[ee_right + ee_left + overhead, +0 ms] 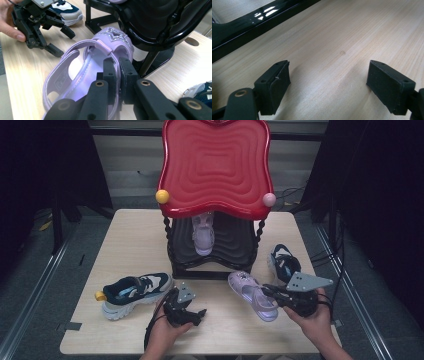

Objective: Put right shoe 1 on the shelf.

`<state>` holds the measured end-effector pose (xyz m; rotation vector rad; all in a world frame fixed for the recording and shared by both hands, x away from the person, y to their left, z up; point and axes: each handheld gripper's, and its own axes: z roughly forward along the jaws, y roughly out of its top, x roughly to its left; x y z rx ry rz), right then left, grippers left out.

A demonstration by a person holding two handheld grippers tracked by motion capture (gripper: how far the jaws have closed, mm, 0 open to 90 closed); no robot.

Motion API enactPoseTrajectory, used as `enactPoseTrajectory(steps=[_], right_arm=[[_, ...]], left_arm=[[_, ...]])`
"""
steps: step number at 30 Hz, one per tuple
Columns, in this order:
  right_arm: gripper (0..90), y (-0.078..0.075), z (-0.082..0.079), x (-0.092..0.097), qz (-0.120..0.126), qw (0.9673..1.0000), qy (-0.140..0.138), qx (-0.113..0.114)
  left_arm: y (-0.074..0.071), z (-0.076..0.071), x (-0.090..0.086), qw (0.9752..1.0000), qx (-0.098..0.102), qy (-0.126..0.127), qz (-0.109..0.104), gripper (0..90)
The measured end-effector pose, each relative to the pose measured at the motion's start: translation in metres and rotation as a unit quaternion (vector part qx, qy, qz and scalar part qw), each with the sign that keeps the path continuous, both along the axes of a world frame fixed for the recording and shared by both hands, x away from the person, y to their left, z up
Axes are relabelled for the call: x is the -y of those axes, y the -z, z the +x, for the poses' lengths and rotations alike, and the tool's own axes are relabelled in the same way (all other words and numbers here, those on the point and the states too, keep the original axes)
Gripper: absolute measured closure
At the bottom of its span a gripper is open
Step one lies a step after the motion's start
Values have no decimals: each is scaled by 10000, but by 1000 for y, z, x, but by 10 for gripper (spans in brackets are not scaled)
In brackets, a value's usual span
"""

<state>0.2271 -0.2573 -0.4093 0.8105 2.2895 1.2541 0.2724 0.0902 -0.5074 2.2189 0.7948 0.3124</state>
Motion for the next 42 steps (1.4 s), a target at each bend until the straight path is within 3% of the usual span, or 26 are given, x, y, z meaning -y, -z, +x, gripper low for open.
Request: enactPoseTrajectory(steps=[10, 16, 32, 42], right_arm=[[844, -10, -13, 4, 115, 9998, -100, 92], [845, -23, -8, -2, 185, 9994, 0, 283], [845, -34, 24, -39, 168, 9956, 708, 592], [845, -36, 36, -51, 113, 9895, 1157, 860]], left_arm=[[0, 0, 0, 10000, 1, -22, -23, 180], [0, 0, 0, 10000, -1, -2, -2, 179], [0, 0, 0, 10000, -3, 0, -4, 178], [0, 0, 0, 10000, -3, 2, -2, 178]])
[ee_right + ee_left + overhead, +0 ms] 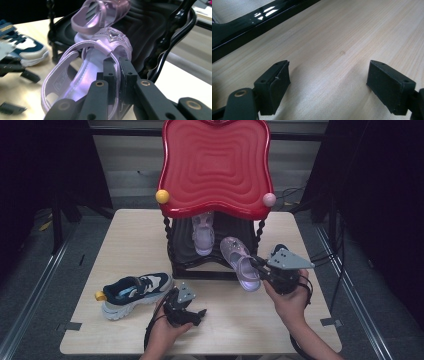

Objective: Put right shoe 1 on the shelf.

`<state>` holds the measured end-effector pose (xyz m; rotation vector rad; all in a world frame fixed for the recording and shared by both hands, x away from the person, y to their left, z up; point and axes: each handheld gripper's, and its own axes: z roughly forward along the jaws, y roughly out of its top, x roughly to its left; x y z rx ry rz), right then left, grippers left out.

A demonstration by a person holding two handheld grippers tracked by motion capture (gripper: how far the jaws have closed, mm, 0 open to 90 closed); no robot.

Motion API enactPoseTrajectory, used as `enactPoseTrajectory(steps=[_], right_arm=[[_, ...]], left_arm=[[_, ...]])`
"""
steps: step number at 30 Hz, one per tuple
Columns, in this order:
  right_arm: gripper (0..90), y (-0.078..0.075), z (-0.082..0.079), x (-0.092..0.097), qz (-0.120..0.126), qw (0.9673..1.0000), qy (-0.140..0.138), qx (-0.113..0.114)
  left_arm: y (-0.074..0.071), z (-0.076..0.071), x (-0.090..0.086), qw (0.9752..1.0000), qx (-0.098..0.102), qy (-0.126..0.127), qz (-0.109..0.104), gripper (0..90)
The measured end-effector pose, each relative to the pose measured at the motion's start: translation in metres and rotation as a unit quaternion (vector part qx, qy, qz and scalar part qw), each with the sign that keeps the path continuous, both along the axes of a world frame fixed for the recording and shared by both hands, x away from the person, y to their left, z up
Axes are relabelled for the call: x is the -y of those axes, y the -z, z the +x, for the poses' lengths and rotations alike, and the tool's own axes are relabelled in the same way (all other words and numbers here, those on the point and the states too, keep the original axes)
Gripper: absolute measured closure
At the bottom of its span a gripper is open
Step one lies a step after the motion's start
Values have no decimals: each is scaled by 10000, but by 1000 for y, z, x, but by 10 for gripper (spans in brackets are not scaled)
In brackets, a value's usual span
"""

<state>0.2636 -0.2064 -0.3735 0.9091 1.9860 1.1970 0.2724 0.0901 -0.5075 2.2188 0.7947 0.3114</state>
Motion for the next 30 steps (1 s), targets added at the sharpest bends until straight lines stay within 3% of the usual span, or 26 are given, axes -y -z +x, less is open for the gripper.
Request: enactPoseTrajectory(steps=[2, 10, 14, 30], right_arm=[[845, -1, 2, -2, 77, 9999, 59, 34], [845, -4, 10, -12, -50, 9991, 332, 270], [845, -6, 13, -16, 0, 9983, 463, 354], [844, -3, 30, -33, 21, 9931, 1001, 606]], left_arm=[[0, 0, 0, 10000, 0, 1, 1, 178], [0, 0, 0, 10000, -1, 3, -1, 177], [0, 0, 0, 10000, 0, 1, -1, 177], [0, 0, 0, 10000, -7, 7, -2, 175]])
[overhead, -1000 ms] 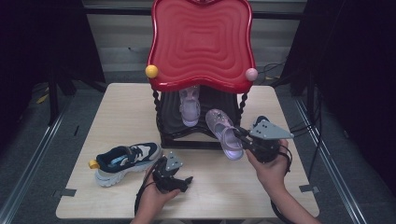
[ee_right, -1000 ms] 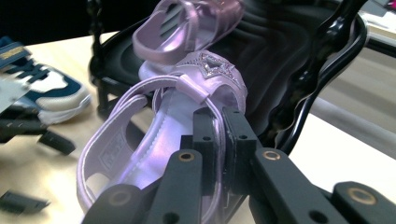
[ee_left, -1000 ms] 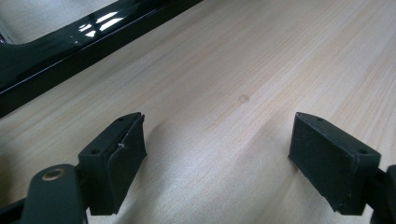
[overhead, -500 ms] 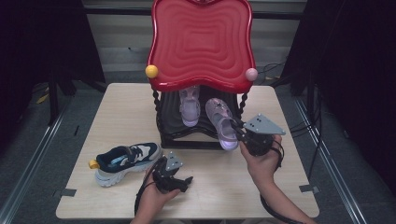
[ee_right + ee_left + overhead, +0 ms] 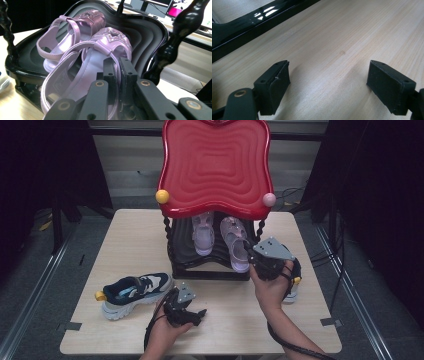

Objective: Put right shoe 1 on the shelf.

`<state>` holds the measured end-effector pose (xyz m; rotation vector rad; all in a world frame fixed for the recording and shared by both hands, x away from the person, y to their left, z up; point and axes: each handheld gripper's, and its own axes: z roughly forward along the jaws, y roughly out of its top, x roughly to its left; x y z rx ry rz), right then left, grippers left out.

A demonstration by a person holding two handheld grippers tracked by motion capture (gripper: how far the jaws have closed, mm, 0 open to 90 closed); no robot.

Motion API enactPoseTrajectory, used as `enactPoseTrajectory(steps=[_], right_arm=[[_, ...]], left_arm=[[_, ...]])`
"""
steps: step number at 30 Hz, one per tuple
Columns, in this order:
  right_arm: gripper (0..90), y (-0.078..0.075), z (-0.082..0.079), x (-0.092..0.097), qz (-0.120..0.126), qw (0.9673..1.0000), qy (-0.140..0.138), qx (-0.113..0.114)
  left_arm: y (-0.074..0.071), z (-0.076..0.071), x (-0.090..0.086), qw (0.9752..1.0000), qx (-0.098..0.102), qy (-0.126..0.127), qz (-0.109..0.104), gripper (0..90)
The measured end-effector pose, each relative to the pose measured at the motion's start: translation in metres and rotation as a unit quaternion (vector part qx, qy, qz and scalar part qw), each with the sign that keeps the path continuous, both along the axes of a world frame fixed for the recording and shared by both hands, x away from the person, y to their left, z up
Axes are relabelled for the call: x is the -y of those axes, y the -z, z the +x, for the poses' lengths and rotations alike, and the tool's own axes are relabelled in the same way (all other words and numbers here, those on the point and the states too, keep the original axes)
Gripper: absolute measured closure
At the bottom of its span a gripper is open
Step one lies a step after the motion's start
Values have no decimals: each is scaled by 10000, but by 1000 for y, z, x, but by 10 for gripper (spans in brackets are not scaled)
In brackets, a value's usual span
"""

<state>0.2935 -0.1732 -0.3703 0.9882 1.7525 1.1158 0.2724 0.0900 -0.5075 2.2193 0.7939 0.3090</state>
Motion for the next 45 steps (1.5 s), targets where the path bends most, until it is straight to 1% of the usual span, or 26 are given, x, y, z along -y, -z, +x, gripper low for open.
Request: enactPoseTrajectory(steps=[3, 7, 10, 12, 13, 16, 21, 22, 25, 33, 36, 39, 40, 42, 43, 44, 45], right_arm=[[844, 1, 4, -2, 7, 10000, 58, -6], [845, 2, 8, -6, 35, 9998, 183, 90], [845, 2, 11, -9, -5, 9996, 249, 105], [845, 3, 14, -11, -74, 9994, 301, 150], [845, 3, 15, -12, -61, 9994, 318, 130], [845, 5, 18, -14, -77, 9991, 382, 171], [845, 5, 23, -15, -47, 9988, 454, 195], [845, 5, 23, -16, -64, 9986, 475, 229], [845, 4, 26, -19, -60, 9982, 530, 274], [844, 7, 34, -30, -207, 9969, 692, 324], [845, 8, 38, -31, -171, 9960, 809, 325], [844, 8, 43, -34, -194, 9954, 869, 352], [844, 8, 45, -35, -148, 9954, 879, 354], [844, 8, 47, -38, -182, 9951, 904, 362], [844, 9, 48, -38, -139, 9949, 939, 351], [843, 10, 50, -38, -61, 9951, 934, 318], [844, 11, 51, -39, -43, 9950, 951, 308]], left_arm=[[0, 0, 0, 10000, 1, 3, 0, 175], [0, 0, 0, 10000, 1, 1, -3, 175], [0, 0, 0, 10000, 14, 5, 8, 174], [0, 0, 0, 10000, 23, 8, 4, 173], [0, 0, 0, 10000, 24, 9, 2, 173], [0, 0, 0, 10000, 33, 7, 14, 170], [1, 0, 1, 10000, 12, -4, -44, 168], [1, 0, 1, 10000, 21, -26, -75, 168], [1, 0, 1, 10000, 16, -24, -77, 167], [1, 0, 2, 10000, 24, -40, -68, 166], [1, 0, 2, 10000, 18, -36, -74, 166], [1, 0, 2, 10000, 36, -26, -35, 165], [1, 0, 2, 10000, 39, -16, -47, 164], [1, 0, 2, 10000, 42, -18, -58, 164], [1, 0, 2, 10000, 39, -25, -35, 165], [1, 0, 2, 10000, 44, -17, -63, 164], [1, 0, 2, 10000, 42, -18, -62, 164]])
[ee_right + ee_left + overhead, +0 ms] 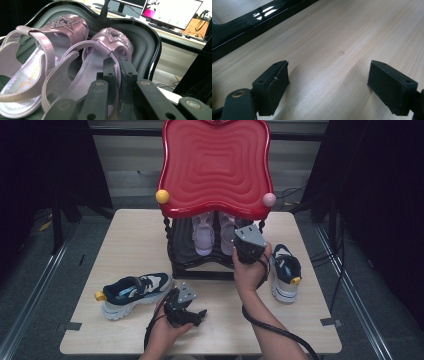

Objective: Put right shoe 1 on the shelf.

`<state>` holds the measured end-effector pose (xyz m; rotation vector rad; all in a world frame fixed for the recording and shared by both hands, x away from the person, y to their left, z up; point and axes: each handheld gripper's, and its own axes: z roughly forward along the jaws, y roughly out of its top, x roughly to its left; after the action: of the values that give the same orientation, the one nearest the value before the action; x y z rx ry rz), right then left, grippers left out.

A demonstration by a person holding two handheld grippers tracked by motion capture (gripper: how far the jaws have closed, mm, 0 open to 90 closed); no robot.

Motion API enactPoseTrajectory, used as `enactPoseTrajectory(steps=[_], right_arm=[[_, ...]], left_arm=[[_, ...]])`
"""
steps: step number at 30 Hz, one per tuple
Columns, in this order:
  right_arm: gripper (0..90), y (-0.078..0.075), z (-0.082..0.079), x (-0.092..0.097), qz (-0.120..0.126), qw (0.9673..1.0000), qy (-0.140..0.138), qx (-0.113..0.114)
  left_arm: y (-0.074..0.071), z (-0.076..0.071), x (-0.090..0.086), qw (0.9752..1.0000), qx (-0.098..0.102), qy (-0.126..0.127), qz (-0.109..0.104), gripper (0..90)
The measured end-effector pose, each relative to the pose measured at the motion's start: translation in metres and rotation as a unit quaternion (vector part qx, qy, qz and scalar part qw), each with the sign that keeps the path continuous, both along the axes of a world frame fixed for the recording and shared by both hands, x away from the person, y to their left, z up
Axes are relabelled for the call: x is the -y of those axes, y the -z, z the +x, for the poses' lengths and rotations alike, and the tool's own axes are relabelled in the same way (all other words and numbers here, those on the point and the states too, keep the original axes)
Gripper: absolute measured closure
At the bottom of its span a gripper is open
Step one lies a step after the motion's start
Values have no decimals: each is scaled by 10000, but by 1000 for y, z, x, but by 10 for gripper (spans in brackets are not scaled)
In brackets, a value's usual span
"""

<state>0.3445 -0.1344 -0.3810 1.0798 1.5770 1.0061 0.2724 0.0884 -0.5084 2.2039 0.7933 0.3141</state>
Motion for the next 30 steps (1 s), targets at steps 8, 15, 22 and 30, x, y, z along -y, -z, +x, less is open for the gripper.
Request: enactPoseTrajectory(steps=[8, 15, 22, 30], right_arm=[[843, 7, 10, -5, -44, 10000, 60, 45], [841, 14, 12, -9, -74, 10000, 11, 32], [840, 22, 11, -10, -100, 9999, -83, -26], [840, 25, 10, -10, -112, 9996, -242, -84]], left_arm=[[0, 0, 0, 10000, -8, 4, 16, 163], [0, 0, 1, 10000, -26, 17, 9, 160], [-1, 0, 0, 9999, 12, 58, 112, 159], [-1, 0, 0, 9999, -28, 61, 106, 158]])
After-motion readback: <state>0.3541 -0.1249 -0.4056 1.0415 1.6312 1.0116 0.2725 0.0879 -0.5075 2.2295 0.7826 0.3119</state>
